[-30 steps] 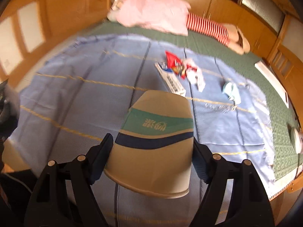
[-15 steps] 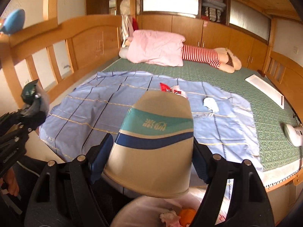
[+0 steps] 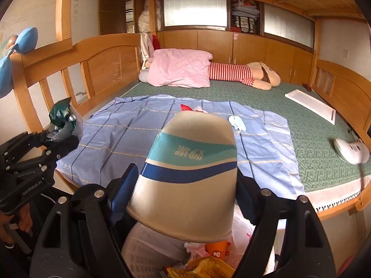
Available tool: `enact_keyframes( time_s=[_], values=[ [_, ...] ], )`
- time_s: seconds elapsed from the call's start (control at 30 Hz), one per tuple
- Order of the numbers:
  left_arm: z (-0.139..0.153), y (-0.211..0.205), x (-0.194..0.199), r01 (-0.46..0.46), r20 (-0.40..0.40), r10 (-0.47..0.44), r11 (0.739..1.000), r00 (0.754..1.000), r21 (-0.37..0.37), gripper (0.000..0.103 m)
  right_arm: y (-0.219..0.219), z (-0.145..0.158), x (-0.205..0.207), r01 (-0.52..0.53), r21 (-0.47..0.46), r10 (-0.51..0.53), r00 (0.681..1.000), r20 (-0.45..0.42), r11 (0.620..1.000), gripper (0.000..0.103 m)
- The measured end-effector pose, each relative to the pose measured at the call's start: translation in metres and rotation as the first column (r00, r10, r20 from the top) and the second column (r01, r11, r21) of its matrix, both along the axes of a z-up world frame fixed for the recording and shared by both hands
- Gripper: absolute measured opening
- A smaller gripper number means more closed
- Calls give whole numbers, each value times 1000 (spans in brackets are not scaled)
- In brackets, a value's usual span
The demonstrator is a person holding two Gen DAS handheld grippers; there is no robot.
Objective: Collect trash
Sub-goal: 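Drop the paper cup into the wastebasket with the right tool while the left drops the green bag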
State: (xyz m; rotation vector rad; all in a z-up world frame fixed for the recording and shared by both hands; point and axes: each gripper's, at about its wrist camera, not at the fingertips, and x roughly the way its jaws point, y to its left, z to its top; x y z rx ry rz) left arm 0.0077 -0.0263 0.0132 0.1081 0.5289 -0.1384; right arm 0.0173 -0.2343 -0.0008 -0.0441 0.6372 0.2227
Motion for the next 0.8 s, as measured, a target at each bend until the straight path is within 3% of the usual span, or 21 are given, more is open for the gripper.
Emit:
enact_keyframes(
  time_s=[0.33, 0.5, 0.57, 0.7, 0.8],
  values=[
    [-6, -12, 1, 37, -17, -37, 999, 999, 13, 50, -20, -47, -5, 33, 6, -32, 987, -157, 999, 78],
    [-9, -17, 0, 53, -28, -53, 999, 998, 12, 50, -20, -102, 3, 29, -30, -38, 925, -378, 999, 83],
    [-12, -19, 0, 60, -37, -59, 998, 998, 13, 50, -23, -114, 5, 45, -37, -57, 904, -424, 998, 85],
    [-20, -22, 5, 83, -70, -83, 997, 994, -1, 50, -50, -109, 5, 166, 48, -131, 901, -413, 985, 91],
    [-31, -27, 9, 132, -114, -134, 991, 984, -28, 50, -86, -92, -1, 321, 164, -247, 901, -358, 933, 92]
  ],
)
